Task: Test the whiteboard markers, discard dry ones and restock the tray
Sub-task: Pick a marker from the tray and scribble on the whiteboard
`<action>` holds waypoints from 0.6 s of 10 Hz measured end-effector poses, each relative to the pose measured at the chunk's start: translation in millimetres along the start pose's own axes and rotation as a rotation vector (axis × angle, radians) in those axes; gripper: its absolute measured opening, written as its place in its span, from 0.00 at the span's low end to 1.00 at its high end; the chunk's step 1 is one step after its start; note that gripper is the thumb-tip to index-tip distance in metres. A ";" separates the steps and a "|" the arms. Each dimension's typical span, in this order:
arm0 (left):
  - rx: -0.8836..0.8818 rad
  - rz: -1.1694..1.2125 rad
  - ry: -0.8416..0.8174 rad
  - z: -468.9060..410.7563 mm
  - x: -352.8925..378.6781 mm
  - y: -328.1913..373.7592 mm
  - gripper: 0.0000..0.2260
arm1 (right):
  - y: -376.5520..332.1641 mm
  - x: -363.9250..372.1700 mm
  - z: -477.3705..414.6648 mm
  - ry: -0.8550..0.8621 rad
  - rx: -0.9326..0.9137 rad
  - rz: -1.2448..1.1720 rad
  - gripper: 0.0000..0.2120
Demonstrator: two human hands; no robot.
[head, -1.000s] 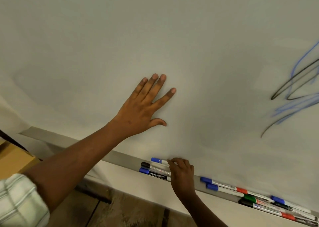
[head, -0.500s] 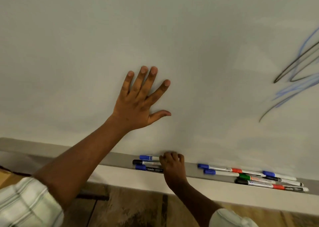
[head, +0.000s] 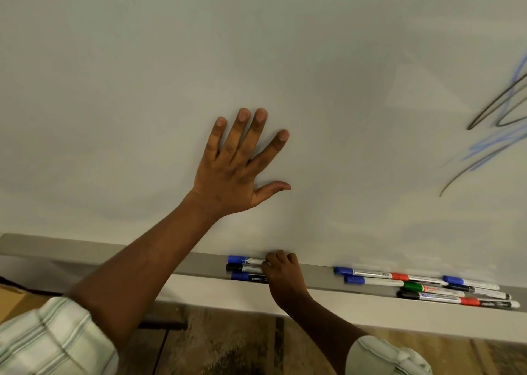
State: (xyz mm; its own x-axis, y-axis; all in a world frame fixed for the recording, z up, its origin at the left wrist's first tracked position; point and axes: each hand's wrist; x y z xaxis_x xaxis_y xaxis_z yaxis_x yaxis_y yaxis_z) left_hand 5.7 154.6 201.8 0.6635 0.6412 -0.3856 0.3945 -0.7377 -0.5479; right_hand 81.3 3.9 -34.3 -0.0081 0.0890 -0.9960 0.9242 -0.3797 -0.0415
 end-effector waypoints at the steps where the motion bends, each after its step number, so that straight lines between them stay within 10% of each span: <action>1: 0.000 -0.004 0.009 0.1 1.2 0.5 0.43 | -0.1 2.4 3.1 -0.012 0.011 -0.034 0.15; 6: 0.006 -0.009 0.032 0.9 2.2 -0.1 0.44 | 9.5 0.5 9.5 -0.060 0.018 -0.042 0.15</action>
State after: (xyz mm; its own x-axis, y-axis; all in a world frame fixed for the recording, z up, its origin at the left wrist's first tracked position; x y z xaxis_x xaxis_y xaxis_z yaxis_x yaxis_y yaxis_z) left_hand 6.6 156.4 200.4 0.6800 0.6407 -0.3567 0.3969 -0.7305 -0.5557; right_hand 86.4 -8.3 -35.9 -0.0705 0.0500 -0.9963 0.9154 -0.3935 -0.0845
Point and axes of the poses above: each hand's wrist, its own z-axis away from the middle knuckle, its own x-axis out of the palm, y = z × x, and after that the axes turned 11 degrees about x, right-handed
